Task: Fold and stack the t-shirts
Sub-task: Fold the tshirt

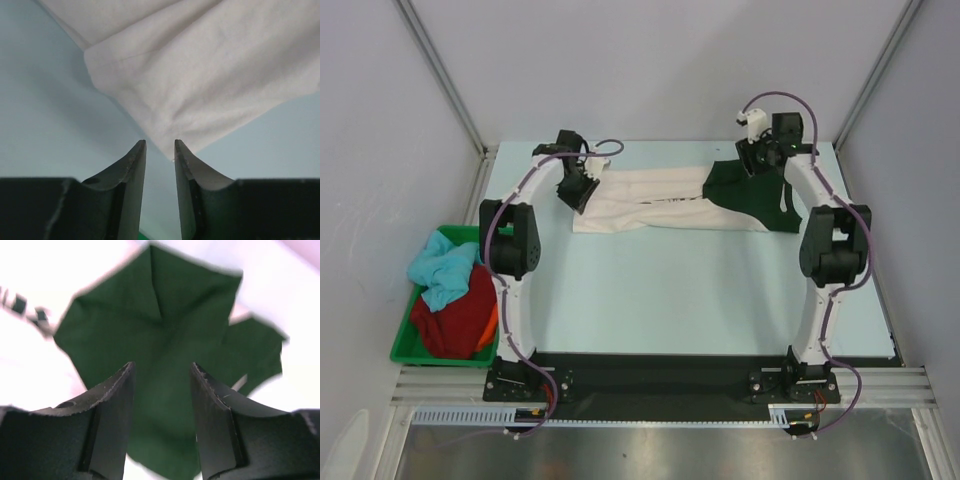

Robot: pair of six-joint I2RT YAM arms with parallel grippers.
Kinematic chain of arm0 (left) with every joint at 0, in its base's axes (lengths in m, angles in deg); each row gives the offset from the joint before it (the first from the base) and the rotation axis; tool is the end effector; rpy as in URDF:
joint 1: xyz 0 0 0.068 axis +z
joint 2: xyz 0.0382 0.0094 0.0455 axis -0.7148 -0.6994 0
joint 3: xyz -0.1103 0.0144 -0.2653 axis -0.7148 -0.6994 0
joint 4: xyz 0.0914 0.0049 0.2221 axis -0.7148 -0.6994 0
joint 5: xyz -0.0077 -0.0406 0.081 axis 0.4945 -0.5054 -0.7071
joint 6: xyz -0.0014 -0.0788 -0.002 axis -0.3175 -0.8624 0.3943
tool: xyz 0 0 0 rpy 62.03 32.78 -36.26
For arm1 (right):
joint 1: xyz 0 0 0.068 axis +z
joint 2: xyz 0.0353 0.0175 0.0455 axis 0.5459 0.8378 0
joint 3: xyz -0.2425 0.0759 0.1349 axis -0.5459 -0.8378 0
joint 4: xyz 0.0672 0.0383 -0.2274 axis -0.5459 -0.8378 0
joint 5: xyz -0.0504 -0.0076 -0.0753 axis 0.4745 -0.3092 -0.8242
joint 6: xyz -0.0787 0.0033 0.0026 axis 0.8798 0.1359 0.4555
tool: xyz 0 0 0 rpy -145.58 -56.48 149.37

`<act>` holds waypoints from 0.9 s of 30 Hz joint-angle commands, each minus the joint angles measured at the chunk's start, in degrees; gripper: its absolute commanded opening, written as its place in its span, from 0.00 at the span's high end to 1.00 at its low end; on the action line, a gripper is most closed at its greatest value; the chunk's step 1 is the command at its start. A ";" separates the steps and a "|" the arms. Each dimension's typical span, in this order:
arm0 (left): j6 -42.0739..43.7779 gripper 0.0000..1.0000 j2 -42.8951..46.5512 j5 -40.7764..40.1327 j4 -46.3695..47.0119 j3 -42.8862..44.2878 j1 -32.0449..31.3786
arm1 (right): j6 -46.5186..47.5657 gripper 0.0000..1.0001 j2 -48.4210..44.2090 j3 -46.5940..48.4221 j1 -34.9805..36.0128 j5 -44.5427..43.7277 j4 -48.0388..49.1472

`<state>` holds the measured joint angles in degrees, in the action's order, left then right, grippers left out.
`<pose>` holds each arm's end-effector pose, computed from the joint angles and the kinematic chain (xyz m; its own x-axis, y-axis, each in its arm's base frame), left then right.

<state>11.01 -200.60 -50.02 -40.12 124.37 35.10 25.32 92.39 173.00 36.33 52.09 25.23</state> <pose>0.4612 -0.0930 0.1915 -0.7512 0.5704 -0.3322 0.5914 0.8051 0.0453 0.5004 0.0466 0.2613 -0.4490 -0.4634 -0.7640 -0.5224 0.8298 -0.1963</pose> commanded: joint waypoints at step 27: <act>6.08 0.62 -0.10 0.15 0.56 -6.36 -1.52 | 7.19 0.36 -3.32 -11.31 -19.59 18.90 -23.72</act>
<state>18.70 -200.91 -51.24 -39.66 117.07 33.42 31.55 89.75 162.21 17.69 69.10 1.32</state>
